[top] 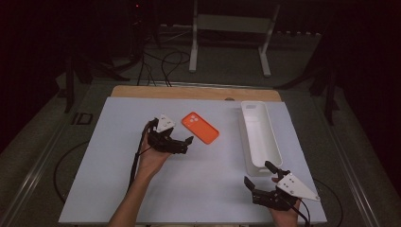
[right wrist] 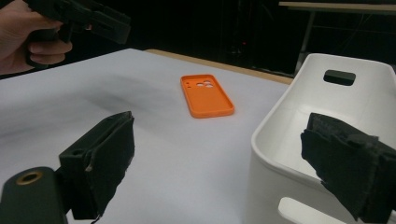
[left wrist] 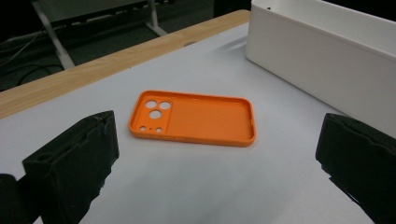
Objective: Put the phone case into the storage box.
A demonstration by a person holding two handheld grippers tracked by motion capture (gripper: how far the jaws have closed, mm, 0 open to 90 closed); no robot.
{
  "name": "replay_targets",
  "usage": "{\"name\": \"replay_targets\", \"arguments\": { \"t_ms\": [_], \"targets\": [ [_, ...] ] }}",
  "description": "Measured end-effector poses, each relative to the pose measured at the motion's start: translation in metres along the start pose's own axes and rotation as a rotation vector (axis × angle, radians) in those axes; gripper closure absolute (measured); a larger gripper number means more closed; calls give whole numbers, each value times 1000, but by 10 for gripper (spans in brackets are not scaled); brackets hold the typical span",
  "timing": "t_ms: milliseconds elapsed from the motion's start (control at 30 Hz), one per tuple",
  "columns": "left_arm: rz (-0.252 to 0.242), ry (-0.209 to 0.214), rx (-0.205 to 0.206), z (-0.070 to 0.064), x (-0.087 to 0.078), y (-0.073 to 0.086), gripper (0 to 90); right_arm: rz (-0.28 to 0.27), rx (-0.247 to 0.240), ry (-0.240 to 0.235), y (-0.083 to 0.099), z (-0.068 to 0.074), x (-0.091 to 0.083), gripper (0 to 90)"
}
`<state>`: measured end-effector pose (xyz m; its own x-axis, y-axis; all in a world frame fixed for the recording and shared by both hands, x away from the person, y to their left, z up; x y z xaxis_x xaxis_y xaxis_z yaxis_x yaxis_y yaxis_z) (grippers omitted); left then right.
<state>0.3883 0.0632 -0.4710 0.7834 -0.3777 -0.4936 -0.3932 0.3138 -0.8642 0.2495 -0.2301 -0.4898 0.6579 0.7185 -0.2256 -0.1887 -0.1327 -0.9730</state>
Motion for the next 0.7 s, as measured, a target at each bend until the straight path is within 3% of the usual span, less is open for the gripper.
{"name": "replay_targets", "arguments": {
  "t_ms": [367, 700],
  "targets": [
    [5, 1, 5, -3, 11, -4, 3, 0, 1, -2, 0, 0, 0, 95],
    [40, -6, 6, -5, 26, -2, 3, -1, 3, 0, 0, -1, 0, 94]
  ]
}}
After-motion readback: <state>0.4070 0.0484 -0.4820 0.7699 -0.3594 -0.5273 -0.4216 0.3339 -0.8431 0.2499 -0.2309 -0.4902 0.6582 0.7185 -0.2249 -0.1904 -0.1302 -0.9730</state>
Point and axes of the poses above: each handheld gripper's, and its own axes: x roughly forward along the jaws, y roughly out of its underside, z roughly to its left, the point moved 6 cm from there along x, roughly forward along the jaws, and after that the axes turned 13 degrees about -y, right-handed, at the moved point
